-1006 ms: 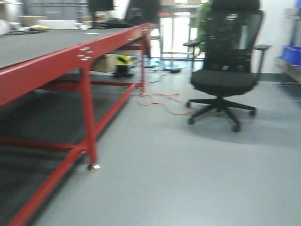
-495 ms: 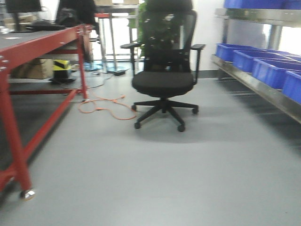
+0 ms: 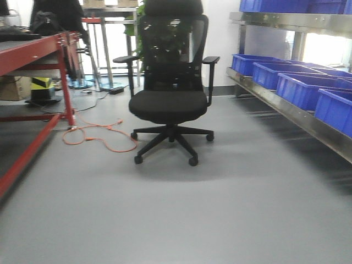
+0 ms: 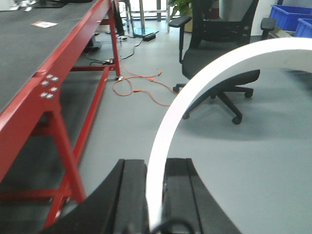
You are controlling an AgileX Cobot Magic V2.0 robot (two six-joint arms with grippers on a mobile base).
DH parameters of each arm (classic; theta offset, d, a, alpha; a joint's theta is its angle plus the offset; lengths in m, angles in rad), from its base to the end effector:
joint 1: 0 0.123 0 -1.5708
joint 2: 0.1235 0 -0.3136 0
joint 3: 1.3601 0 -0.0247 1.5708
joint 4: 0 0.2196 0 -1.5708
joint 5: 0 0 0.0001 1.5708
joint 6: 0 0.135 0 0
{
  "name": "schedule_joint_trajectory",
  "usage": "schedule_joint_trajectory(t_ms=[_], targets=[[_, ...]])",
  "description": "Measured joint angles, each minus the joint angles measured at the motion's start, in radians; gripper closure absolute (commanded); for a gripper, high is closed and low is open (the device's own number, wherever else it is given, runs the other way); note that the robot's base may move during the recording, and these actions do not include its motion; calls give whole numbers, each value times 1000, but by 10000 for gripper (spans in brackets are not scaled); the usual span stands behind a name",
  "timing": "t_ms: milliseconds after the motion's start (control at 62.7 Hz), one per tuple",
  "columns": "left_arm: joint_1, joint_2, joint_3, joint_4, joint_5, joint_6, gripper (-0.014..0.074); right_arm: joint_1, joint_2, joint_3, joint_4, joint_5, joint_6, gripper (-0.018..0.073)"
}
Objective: Grab PVC pipe and place in blue bin
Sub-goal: 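Drive the base along the red table toward the blue bin shelf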
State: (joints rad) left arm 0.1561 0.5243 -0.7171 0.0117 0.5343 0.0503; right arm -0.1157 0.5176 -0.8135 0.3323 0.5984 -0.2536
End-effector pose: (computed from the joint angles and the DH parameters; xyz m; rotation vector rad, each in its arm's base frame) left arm 0.0836 0.0140 0.3626 -0.0917 1.8256 0.1581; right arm 0.0758 0.0162 0.3905 -0.0115 1.7579 0.0960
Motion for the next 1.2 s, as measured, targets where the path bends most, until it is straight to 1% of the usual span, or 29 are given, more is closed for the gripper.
schedule_joint_trajectory(t_ms=[1197], targets=[[0,0,0,0,0,0,707,0,0,0,0,0,0,728]])
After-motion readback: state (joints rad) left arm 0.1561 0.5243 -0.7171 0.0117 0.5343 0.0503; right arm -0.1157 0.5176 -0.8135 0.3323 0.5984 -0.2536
